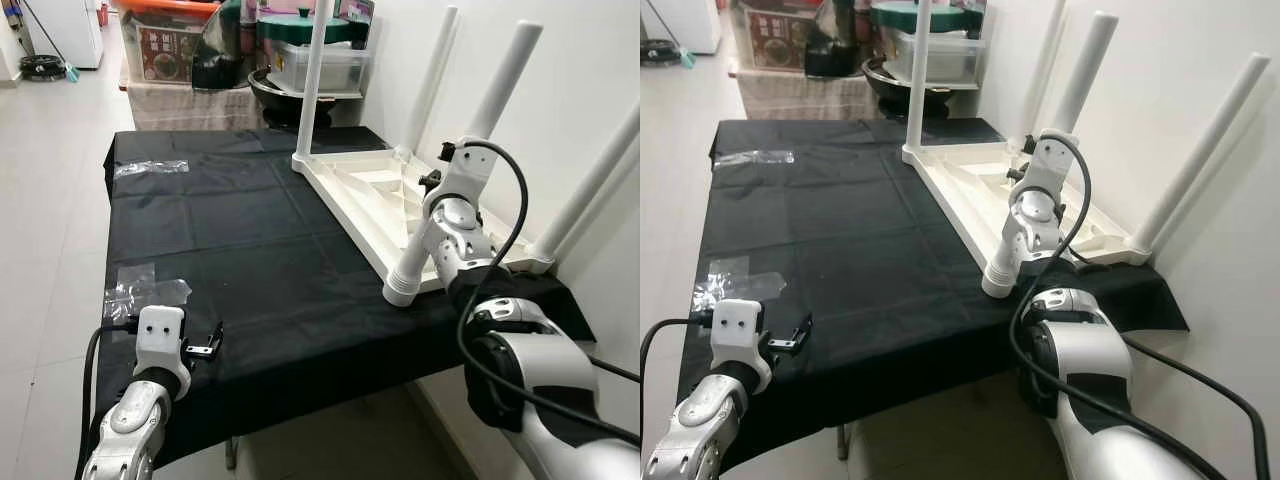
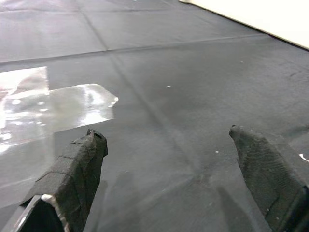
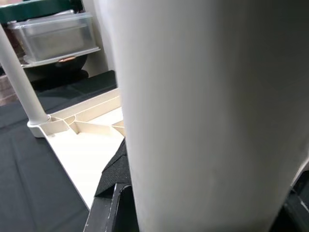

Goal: Building children table

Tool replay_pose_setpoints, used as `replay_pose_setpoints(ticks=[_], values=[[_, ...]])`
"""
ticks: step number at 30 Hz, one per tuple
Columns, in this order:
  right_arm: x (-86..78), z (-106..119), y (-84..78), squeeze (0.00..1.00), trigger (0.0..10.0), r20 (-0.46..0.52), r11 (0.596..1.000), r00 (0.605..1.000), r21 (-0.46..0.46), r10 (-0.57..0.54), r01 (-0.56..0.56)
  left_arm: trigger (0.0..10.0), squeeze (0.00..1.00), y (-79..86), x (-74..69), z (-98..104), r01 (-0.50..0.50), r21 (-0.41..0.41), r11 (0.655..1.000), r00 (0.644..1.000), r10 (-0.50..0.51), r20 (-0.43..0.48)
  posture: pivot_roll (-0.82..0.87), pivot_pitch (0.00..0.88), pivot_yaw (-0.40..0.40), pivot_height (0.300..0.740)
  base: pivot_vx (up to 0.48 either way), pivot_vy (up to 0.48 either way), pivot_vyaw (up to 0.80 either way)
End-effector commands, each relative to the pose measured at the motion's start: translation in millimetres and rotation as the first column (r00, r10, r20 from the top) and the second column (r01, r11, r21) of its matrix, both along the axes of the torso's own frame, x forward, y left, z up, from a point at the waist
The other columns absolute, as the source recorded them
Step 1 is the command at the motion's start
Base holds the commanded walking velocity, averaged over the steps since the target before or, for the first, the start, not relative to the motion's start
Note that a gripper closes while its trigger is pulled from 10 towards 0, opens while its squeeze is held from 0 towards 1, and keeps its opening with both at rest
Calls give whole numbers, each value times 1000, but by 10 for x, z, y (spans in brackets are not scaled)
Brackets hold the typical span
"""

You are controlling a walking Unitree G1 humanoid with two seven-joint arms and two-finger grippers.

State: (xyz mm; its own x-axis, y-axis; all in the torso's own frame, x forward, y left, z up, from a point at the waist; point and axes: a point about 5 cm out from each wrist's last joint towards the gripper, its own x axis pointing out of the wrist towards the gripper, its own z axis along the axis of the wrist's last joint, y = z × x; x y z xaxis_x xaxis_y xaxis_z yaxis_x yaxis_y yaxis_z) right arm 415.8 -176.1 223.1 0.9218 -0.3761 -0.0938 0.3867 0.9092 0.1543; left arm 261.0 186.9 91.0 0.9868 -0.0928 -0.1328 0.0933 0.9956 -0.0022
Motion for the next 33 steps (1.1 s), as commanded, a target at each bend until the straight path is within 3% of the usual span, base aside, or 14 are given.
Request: replay_pose_setpoints(ticks=[1,2,5,6,9,10,18,19,20,22,23,26,32,33], values=[[-83,-442,21,0,10000,-180,997,984,79,11,3,10000,0,-50,6,-22,19,-6,1000,1000,-19,-10,72,0,-111,740,0,0,0],[-52,-334,22,1000,10000,-115,995,993,92,41,-30,10000,0,-53,7,-25,21,-6,1000,1000,-21,-10,72,0,-112,740,0,0,0],[1,-126,-62,1000,10000,-25,990,995,107,94,-91,10000,0,-52,11,-27,21,-5,1000,1000,-21,-10,73,0,-117,740,0,0,0],[24,-6,-123,631,10000,18,988,992,83,126,-127,10000,0,-50,12,-26,20,-6,1000,1000,-20,-8,73,0,-118,740,0,0,0],[24,-6,-123,631,10000,18,988,992,83,126,-127,10000,0,-50,12,-26,20,-6,1000,1000,-20,-8,73,0,-118,740,0,0,0],[47,111,-141,0,10000,75,974,977,98,199,-205,10000,0,-51,13,-28,19,-7,1000,1000,-19,-8,72,0,-119,740,0,0,0],[-18,320,-111,0,10000,152,684,668,-96,728,-723,10000,0,-72,19,-32,25,-11,1000,1000,-25,-4,68,0,-122,740,0,0,0],[-18,320,-111,0,10000,152,684,668,-96,728,-723,10000,0,-72,19,-32,25,-11,1000,1000,-25,-4,68,0,-122,740,0,0,0],[-18,248,-98,0,0,99,685,678,-121,729,-719,10000,0,-73,21,-28,26,-11,1000,1000,-26,-3,69,0,-120,740,0,0,0],[-11,180,-87,0,0,52,704,705,-135,708,-697,10000,0,-74,22,-26,28,-11,1000,1000,-28,-2,72,0,-120,740,0,0,0],[17,55,-133,0,0,-46,815,831,-171,555,-554,10000,0,-67,22,-22,27,-10,1000,1000,-27,0,75,0,-120,740,0,0,0],[8,-100,-253,0,0,-116,950,964,-180,238,-256,10000,0,-56,20,-19,25,-8,1000,1000,-25,0,73,0,-115,740,0,0,0],[-64,-322,-222,0,0,-158,996,987,-85,-22,8,10000,0,-69,21,-8,29,-9,1000,1000,-29,0,77,0,-112,740,0,0,0],[-92,-433,-95,0,3765,-193,998,979,-28,-61,56,10000,0,-71,24,2,31,-9,999,1000,-31,2,81,0,-113,740,0,0,0]])
